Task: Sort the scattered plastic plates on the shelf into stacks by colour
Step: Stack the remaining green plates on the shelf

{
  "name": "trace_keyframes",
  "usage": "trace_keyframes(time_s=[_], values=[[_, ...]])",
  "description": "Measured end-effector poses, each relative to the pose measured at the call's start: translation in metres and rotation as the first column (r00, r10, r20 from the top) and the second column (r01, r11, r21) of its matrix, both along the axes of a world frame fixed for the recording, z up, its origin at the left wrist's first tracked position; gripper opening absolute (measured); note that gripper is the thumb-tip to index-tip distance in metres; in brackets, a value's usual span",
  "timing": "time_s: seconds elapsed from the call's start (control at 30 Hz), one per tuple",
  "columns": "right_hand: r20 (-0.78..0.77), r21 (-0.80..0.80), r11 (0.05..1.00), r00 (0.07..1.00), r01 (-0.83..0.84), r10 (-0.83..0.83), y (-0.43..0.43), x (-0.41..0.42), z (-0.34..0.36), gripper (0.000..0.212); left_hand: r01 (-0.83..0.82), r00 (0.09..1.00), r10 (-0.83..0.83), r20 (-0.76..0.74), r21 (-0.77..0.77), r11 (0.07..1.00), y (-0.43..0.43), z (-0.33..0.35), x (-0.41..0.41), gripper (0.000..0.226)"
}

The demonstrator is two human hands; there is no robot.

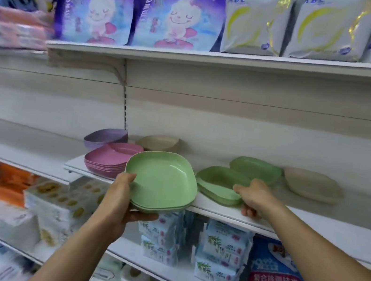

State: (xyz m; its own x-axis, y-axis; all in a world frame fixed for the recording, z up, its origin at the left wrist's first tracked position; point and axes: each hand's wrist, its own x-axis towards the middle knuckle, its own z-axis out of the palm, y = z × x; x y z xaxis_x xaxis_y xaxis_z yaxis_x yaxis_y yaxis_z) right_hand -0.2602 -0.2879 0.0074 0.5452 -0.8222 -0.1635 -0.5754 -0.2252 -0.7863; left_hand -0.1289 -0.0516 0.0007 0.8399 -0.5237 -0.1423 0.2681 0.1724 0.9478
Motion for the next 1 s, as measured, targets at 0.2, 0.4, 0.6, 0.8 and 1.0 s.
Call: trace_keyframes(time_s=[0.2, 0.4, 0.6, 0.8, 1.0], values=[[0.268, -0.073, 0.958, 0.931, 0.277, -0.249, 0.003, 0.011, -0.008, 0.011, 0.131, 0.989, -0.132, 0.067, 0.019, 0.991, 0.029, -0.013, 0.025, 0.045], [0.405, -0.234, 0.971, 0.902, -0.055, 0.149, 0.066, 0.028, 0.021, 0.038, 0.226, 0.972, -0.227, 0.063, 0.019, 0.974, 0.042, -0.019, 0.031, 0.044], [-0.06, -0.678, 0.706, 0.973, -0.205, 0.225, 0.115, 0.061, 0.021, 0.048, 0.258, 0.96, -0.253, 0.124, -0.027, 0.966, 0.053, -0.022, 0.037, 0.049], [-0.203, -0.801, 0.541, 0.967, -0.256, 0.156, 0.137, 0.075, 0.015, 0.036, 0.165, 0.98, -0.155, 0.127, -0.074, 0.984, 0.069, -0.024, 0.048, 0.029], [-0.141, -0.535, 0.843, 0.99, -0.054, -0.026, 0.082, 0.083, -0.004, 0.053, 0.023, 0.997, -0.016, 0.071, -0.087, 0.996, 0.099, -0.032, 0.078, 0.026]])
